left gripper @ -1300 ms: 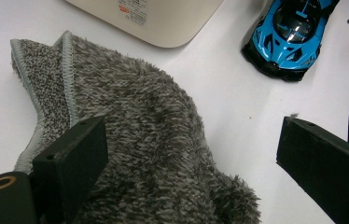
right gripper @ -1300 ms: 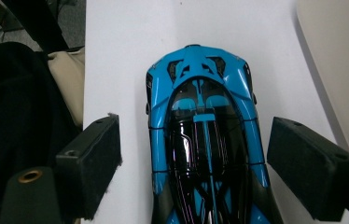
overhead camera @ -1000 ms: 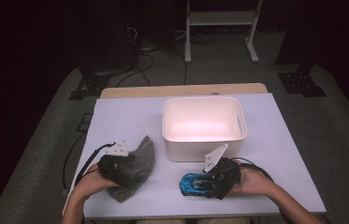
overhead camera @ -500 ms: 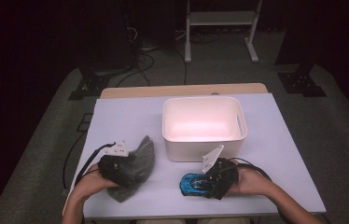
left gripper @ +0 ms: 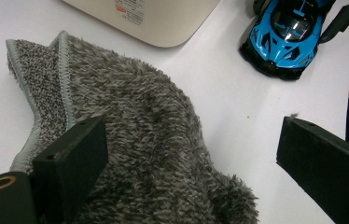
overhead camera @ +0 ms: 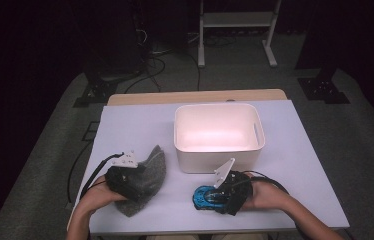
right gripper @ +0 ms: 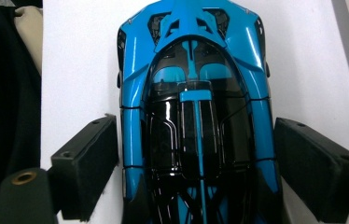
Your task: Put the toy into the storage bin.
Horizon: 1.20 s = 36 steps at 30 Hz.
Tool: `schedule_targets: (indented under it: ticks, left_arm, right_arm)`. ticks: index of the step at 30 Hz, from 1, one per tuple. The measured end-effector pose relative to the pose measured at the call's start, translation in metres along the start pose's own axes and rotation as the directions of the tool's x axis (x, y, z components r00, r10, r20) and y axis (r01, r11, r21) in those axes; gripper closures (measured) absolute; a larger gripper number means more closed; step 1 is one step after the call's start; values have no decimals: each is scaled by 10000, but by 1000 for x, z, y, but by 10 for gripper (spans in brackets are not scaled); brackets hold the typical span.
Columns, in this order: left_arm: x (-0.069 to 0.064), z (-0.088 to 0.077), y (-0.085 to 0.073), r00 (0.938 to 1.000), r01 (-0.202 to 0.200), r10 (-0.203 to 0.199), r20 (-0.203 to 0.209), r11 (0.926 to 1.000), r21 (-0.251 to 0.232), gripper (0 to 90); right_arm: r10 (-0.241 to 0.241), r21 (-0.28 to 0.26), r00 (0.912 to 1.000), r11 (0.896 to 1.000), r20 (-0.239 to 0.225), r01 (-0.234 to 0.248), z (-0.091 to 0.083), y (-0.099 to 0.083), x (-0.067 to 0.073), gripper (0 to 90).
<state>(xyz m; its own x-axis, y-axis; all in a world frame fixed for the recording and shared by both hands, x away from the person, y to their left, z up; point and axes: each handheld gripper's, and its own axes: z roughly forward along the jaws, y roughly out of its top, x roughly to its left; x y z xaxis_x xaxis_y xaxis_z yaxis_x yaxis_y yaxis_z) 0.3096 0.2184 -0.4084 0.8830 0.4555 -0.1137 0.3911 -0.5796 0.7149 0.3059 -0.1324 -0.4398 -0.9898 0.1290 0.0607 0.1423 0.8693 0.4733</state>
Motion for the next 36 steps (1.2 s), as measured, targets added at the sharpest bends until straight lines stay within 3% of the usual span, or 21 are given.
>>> schedule_targets:
  ticks: [21, 36]
  left_arm:
    - [0, 1, 0, 10000, 32, -32, 15, 10000, 15, 83]
    - [1, 0, 0, 10000, 2, -2, 22, 10000, -3, 83]
  right_arm:
    - [-248, 412, 9981, 9989, 569, 224, 1, 4, 6, 196]
    - [-438, 719, 9978, 9966, 503, 401, 0, 8, 7, 247]
